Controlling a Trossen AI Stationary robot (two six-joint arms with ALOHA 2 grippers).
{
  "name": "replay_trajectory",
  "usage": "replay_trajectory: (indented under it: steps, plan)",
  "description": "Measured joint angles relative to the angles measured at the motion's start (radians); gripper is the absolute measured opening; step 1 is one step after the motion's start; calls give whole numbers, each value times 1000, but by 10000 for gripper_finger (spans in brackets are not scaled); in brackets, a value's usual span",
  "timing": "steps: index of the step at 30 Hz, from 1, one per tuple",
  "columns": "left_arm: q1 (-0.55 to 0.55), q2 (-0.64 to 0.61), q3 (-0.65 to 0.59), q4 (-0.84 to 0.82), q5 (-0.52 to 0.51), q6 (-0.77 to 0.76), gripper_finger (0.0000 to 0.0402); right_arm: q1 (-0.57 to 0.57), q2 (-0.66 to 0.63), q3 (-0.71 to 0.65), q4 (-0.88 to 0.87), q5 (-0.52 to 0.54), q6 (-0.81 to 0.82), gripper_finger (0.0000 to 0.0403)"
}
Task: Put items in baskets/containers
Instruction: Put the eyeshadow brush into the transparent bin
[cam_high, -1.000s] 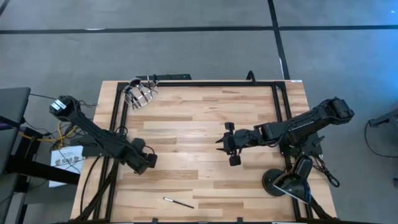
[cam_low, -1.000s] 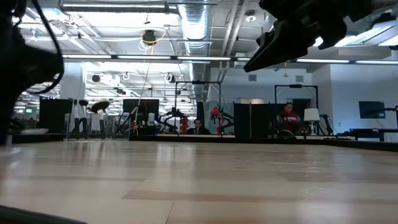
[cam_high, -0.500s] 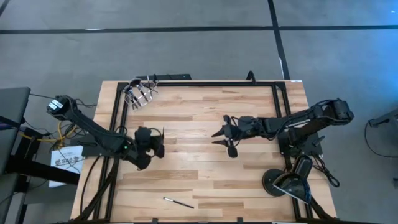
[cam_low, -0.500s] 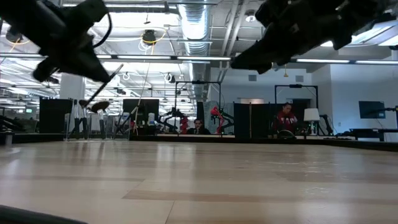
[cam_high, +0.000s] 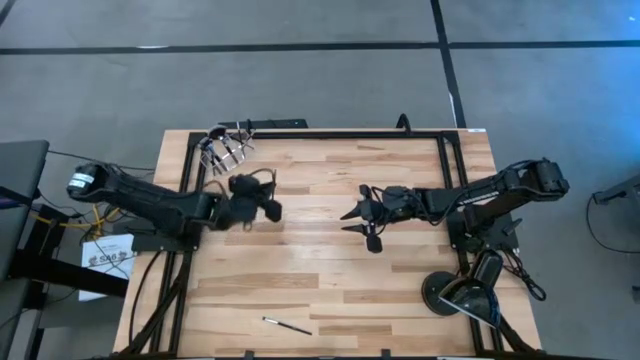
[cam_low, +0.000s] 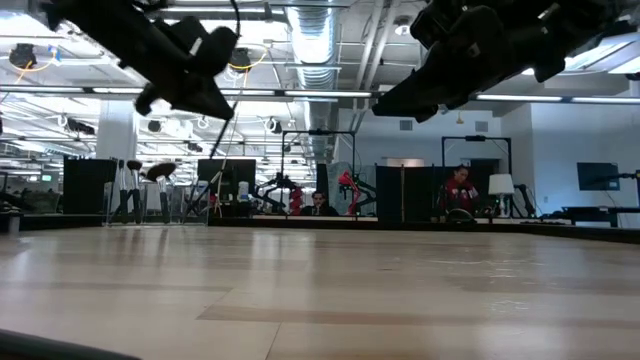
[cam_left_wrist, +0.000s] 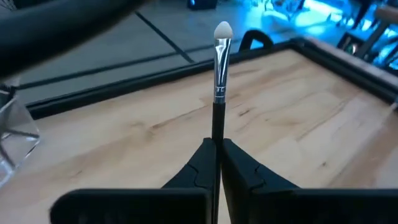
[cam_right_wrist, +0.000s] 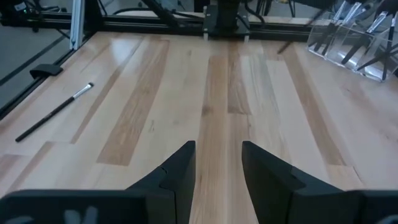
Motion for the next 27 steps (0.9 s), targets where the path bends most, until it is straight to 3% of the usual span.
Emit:
replay_trajectory:
  steps: [4, 11, 15, 20, 27]
  plan:
    - [138, 0, 0, 100, 141, 130, 11, 0, 0, 0, -1, -2, -12, 120]
    - [240, -2, 2, 381, 209, 414, 11, 0, -1, 0, 4, 1, -31, 120]
    - [333, -2, -7, 345, 148, 406, 11, -8, -2, 0, 60, 1, -63, 120]
    - [477, -1, -46, 342, 194, 383, 11, -77, -1, 0, 179, -5, -97, 120]
    - [631, -1, -51, 346, 235, 473, 11, -276, 54, 3, 333, -176, -46, 120]
